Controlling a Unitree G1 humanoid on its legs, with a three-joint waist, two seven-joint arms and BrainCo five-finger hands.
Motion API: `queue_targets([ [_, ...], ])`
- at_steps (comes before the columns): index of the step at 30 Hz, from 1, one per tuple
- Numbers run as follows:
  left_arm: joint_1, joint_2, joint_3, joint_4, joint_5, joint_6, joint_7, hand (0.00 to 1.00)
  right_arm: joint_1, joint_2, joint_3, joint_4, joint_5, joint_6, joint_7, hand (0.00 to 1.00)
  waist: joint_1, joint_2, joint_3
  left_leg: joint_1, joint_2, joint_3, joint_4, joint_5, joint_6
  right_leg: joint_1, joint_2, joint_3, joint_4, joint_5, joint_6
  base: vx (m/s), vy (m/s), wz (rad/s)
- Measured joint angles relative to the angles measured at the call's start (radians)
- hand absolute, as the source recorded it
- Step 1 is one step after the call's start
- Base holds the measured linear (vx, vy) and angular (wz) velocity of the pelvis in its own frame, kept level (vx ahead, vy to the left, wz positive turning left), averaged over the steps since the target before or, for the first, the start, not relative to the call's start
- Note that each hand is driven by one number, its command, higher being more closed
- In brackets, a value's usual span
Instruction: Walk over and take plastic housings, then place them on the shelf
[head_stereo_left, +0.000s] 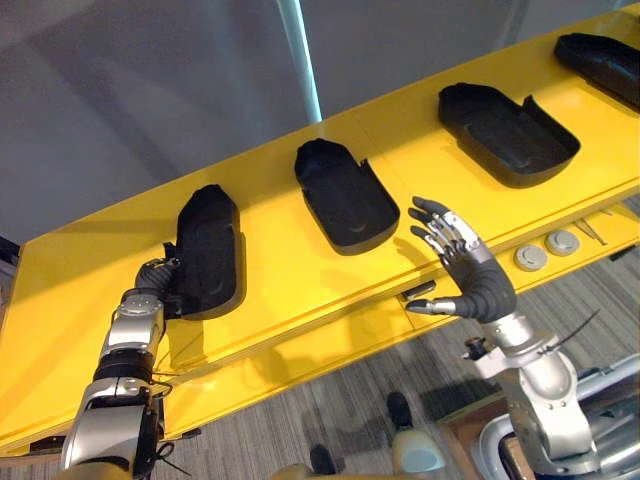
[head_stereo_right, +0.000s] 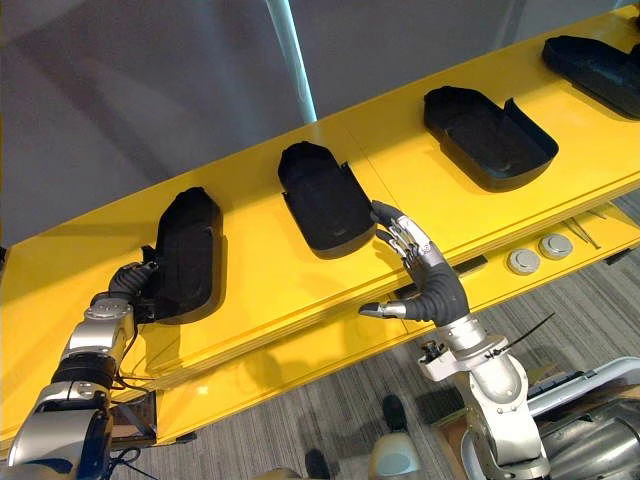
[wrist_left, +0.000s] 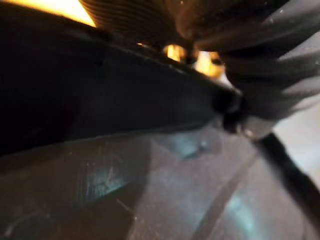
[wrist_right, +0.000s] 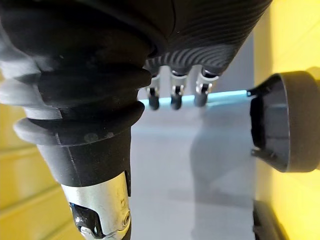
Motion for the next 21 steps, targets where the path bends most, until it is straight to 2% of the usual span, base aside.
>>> queue_targets([
  [6,-0.008,0.025,0.0,0.019,-0.036,-0.005,0.015,0.0,0.0,0.0,-0.003,0.0,0.0,0.0,0.002,0.0,-0.004,-0.006,0.004,-0.001,0.0,0.007,-0.001,0.0,0.0,-0.006,0.0,0.004,0.0,0.001,0.001,0.0,0.0,-0.03],
  [9,-0.021,0.025,0.0,0.037,-0.062,-0.01,0.074,0.0,0.0,0.0,-0.007,0.0,0.0,-0.001,0.002,0.0,-0.006,-0.008,0.006,-0.001,0.0,0.009,-0.002,0.0,0.0,-0.007,0.001,0.006,0.0,0.001,0.001,0.0,0.0,0.0],
  [13,-0.021,0.024,0.002,0.046,-0.112,-0.045,0.172,0.0,0.0,0.004,-0.006,0.0,0.0,-0.006,0.002,0.0,-0.011,-0.012,0.009,-0.001,0.0,0.009,-0.004,0.0,0.0,-0.007,0.001,0.006,0.0,0.001,0.001,0.0,0.0,0.0],
  [15,-0.023,0.022,0.037,0.046,-0.118,-0.075,0.234,0.0,0.0,0.008,0.007,0.0,0.0,-0.032,0.001,0.0,-0.012,-0.021,0.015,0.0,0.001,0.009,-0.004,0.0,0.0,-0.007,0.001,0.006,0.0,0.003,-0.001,0.0,0.0,0.0],
  [16,-0.023,0.022,0.039,0.046,-0.118,-0.076,0.241,0.0,0.001,0.008,0.011,0.0,0.0,-0.036,0.001,0.0,-0.012,-0.022,0.015,0.0,0.001,0.009,-0.004,0.0,0.0,-0.006,0.001,0.006,0.0,0.003,-0.001,0.0,0.0,0.0],
  [18,-0.032,0.022,0.047,0.041,-0.13,-0.092,0.286,0.0,0.0,0.018,0.041,0.0,-0.001,-0.075,-0.002,0.0,-0.006,-0.023,0.016,0.001,0.0,0.005,-0.005,0.0,0.0,-0.002,0.0,0.002,0.0,0.008,0.004,0.0,0.0,0.05],
  [21,-0.033,0.021,0.083,0.005,-0.175,-0.114,0.296,0.0,0.001,0.036,0.069,0.002,-0.005,-0.1,-0.015,0.0,0.003,-0.024,0.015,0.008,0.001,-0.004,-0.006,0.001,0.001,0.009,0.002,-0.008,0.009,0.014,0.006,0.0,0.0,0.09],
])
